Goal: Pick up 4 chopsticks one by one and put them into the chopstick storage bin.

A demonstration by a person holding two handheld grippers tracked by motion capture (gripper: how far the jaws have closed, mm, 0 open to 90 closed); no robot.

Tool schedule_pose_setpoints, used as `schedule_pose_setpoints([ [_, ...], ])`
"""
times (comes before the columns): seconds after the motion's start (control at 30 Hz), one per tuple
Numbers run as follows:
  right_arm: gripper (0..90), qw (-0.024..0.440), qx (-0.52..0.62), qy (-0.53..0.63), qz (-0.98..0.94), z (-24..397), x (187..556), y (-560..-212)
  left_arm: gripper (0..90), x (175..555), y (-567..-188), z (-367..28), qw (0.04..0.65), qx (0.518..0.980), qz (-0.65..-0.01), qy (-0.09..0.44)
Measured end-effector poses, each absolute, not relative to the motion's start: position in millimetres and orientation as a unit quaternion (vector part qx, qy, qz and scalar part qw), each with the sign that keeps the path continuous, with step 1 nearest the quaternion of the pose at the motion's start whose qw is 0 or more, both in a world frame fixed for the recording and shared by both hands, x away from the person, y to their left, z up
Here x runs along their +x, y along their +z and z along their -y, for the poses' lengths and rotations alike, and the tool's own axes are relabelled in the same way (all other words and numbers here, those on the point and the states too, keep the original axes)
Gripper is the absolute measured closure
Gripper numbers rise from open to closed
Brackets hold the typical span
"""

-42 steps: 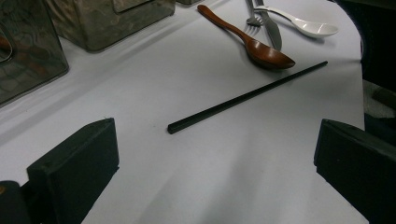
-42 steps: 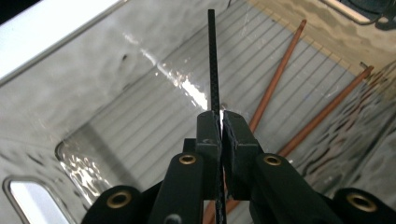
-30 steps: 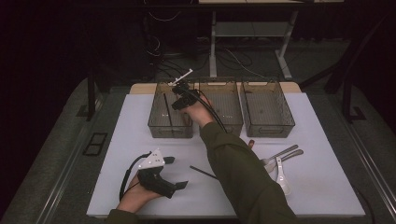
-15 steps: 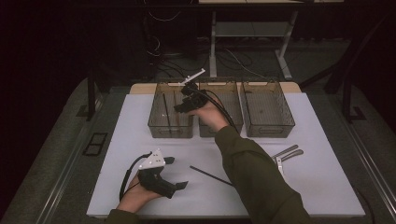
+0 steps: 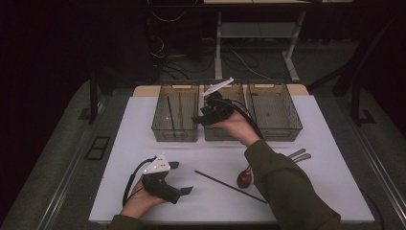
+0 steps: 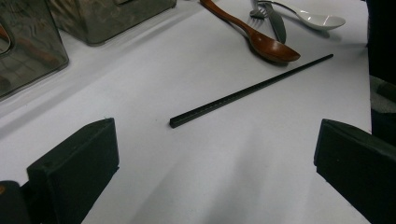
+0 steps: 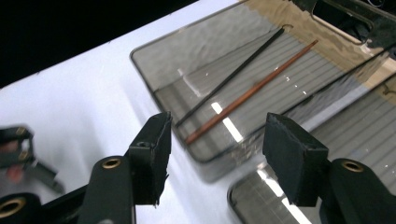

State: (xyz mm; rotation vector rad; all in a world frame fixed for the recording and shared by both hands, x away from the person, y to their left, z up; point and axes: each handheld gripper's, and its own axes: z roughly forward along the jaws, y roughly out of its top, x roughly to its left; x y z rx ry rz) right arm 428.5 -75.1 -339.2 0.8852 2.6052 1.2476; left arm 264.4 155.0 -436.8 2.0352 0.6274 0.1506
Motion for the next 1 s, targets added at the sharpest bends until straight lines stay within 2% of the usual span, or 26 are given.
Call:
schedule_pose_setpoints([
  [0.5, 41.8, 0.047, 0.258, 0.423, -0.868, 120, 381, -345, 0.0, 264, -437, -154, 0.482, 0.834, -0.261, 0.06],
  [1.0, 48.7, 0.02, 0.253, 0.418, -0.873, 156, 340, -371, 0.0, 264, -438, -153, 0.48, 0.836, -0.26, 0.062],
])
